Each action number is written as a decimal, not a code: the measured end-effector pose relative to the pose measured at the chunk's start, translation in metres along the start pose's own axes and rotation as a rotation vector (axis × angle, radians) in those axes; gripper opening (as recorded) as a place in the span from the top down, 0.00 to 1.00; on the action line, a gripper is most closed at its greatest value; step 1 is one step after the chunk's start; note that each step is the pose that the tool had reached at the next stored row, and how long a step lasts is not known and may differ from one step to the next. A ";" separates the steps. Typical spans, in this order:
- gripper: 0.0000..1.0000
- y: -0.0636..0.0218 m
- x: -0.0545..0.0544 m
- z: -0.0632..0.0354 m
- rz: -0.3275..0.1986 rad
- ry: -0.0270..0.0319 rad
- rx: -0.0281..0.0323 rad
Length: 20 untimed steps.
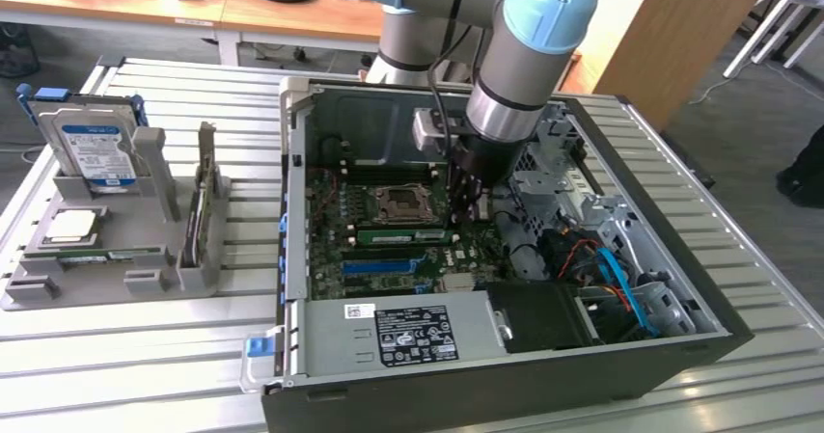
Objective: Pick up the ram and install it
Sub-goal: 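Press down the ram until it locks into place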
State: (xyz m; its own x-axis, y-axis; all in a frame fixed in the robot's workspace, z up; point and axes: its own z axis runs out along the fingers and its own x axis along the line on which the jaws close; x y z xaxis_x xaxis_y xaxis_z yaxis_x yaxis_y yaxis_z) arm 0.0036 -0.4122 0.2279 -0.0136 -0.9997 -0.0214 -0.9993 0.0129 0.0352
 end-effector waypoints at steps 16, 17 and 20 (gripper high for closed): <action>0.89 -0.0001 0.000 0.0027 0.000 0.0002 -0.0001; 0.89 -0.0001 0.000 0.0029 0.000 0.0000 0.0000; 0.89 -0.0001 0.000 0.0038 0.000 0.0003 0.0000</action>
State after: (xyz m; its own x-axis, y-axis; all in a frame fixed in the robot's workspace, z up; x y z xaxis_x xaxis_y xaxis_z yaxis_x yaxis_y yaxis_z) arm 0.0036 -0.4123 0.2241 -0.0136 -0.9997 -0.0211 -0.9993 0.0129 0.0353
